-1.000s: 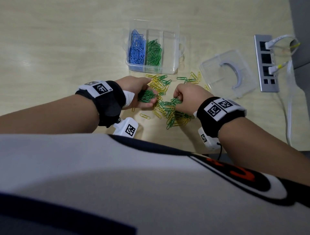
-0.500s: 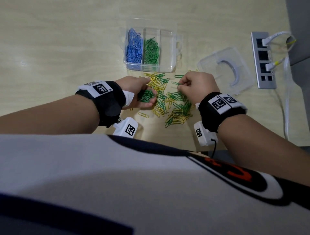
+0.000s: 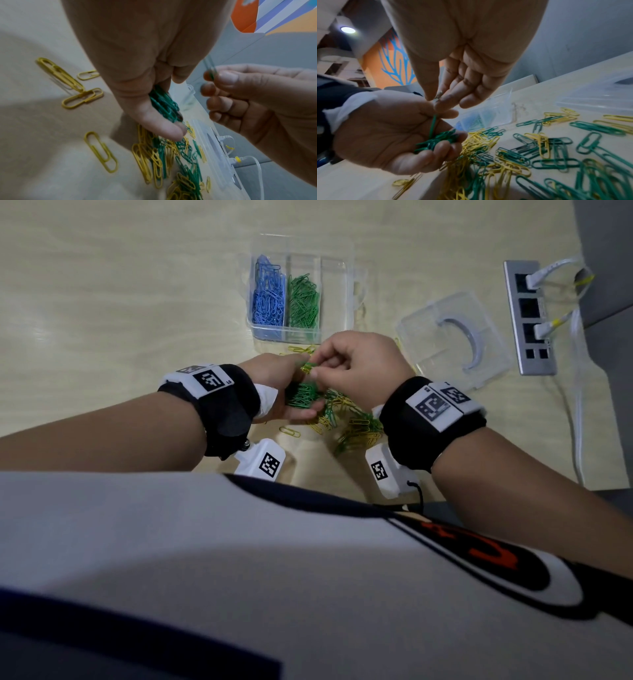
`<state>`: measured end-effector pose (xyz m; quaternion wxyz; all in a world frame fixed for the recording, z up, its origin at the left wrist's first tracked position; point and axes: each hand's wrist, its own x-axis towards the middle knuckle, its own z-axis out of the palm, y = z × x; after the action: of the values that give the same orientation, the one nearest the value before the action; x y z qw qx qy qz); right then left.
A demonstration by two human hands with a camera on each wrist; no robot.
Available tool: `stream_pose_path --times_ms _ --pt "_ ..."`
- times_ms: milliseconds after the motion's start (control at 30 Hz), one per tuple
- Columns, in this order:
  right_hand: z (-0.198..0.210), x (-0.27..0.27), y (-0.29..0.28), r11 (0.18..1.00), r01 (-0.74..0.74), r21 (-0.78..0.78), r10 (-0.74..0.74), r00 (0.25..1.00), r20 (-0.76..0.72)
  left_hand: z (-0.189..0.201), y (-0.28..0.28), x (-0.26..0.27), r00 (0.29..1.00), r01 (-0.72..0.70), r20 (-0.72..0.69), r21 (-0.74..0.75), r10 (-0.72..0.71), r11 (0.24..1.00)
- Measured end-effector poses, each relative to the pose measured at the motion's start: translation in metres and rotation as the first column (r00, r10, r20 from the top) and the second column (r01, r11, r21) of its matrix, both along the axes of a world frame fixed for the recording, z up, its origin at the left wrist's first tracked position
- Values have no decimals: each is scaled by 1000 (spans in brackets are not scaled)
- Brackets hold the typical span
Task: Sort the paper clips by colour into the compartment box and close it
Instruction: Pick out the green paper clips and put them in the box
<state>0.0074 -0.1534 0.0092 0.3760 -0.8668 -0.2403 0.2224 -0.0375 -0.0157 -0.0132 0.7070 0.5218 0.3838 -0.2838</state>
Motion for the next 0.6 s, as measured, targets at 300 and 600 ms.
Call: stream_pose_path --times_ms 300,600 --pt "-10 5 -11 992 53 -113 -48 998 51 3 4 -2 999 33 -32 -23 -34 999" --pt "-37 13 -39 812 -17 -583 172 962 211 6 8 -6 997 73 -9 18 -73 997"
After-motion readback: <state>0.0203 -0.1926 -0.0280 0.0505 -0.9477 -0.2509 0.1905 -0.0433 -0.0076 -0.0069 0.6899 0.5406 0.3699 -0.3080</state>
